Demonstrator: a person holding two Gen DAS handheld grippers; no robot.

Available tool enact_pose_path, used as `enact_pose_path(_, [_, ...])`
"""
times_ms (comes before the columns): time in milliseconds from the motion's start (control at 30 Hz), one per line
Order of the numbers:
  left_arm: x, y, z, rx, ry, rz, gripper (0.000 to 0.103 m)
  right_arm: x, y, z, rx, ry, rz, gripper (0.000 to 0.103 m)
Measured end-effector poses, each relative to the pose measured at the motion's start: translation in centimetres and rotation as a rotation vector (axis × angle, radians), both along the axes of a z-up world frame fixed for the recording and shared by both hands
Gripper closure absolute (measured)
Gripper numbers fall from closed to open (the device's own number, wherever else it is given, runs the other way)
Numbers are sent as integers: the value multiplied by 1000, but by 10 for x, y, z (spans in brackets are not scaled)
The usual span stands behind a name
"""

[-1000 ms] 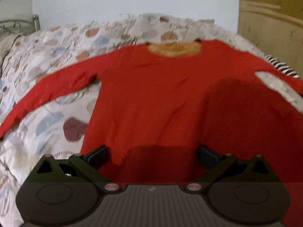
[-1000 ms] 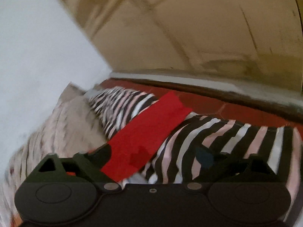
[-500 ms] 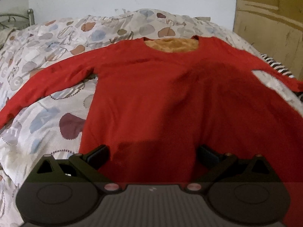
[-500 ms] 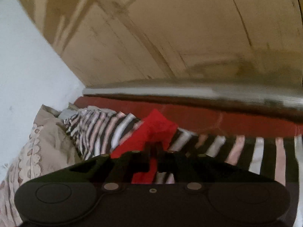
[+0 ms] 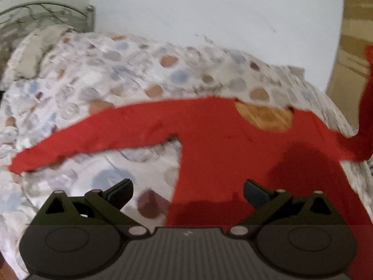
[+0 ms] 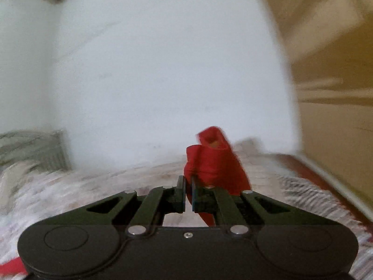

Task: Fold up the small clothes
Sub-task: 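Grasp the red sleeve cuff with the right gripper and lift it, then carry the sleeve across the shirt body with the right gripper and release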

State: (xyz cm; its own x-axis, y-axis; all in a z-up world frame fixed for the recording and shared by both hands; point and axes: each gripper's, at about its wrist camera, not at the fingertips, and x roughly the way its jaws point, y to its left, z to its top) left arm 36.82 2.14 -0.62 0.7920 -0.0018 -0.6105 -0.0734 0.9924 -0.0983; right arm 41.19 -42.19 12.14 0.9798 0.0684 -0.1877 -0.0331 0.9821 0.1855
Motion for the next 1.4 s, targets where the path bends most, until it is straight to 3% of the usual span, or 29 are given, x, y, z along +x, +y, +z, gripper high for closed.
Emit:
enact_pose_path(100, [-2,13,9,-12,-24,79,0,-3,77,-10,-105,17,234,99])
enact_pose_path(200, [-3,31,10,-62,-21,168,0,-12,142,-43,-197,95,421,99])
enact_pose_path(300, [-6,49,5,-104,-14,229,0,-22,192,-91,-361,185,529,99])
enact_pose_path(400, [-5,61,1,-124,-7,250,0,-37,225,-135,-457,289,608,99])
enact_pose_path(467, [-6,62,-3,-127,-6,246,0,-48,239,-153,-511,345,642,96])
enact_pose_path(500, [-5,62,-5,-133,-7,242,0,-52,239,-157,-515,355,655,86])
enact_pose_path(567, [-2,58,-8,-151,-9,227,0,-56,233,-157,-486,363,660,73])
enact_pose_path(633, [5,52,-11,-174,-7,203,0,-60,219,-148,-427,357,642,53])
enact_pose_path(733, [17,36,-14,-190,-28,139,0,-51,187,-137,-369,351,550,29])
enact_pose_path(833, [28,13,-22,-166,-54,61,0,-48,144,-124,-312,359,414,13])
enact_pose_path(900, [36,-3,-33,-129,-33,21,0,-34,114,-121,-253,382,298,9])
enact_pose_path(1000, [42,-24,-53,-41,12,-5,0,-6,66,-121,-180,377,135,10])
enact_pose_path(1100, [42,-34,-70,27,63,15,0,31,29,-130,-127,402,21,21])
enact_pose_path(1267, [34,-30,-76,-46,50,62,1,95,-23,-158,107,495,-33,30])
enact_pose_path(1300, [35,-30,-75,-42,51,60,1,105,-28,-163,154,512,-32,49])
enact_pose_path(1333, [35,-30,-74,-37,53,56,0,112,-33,-168,185,537,-31,89])
enact_pose_path(1400, [39,-30,-71,-29,55,44,0,115,-37,-168,205,546,-43,92])
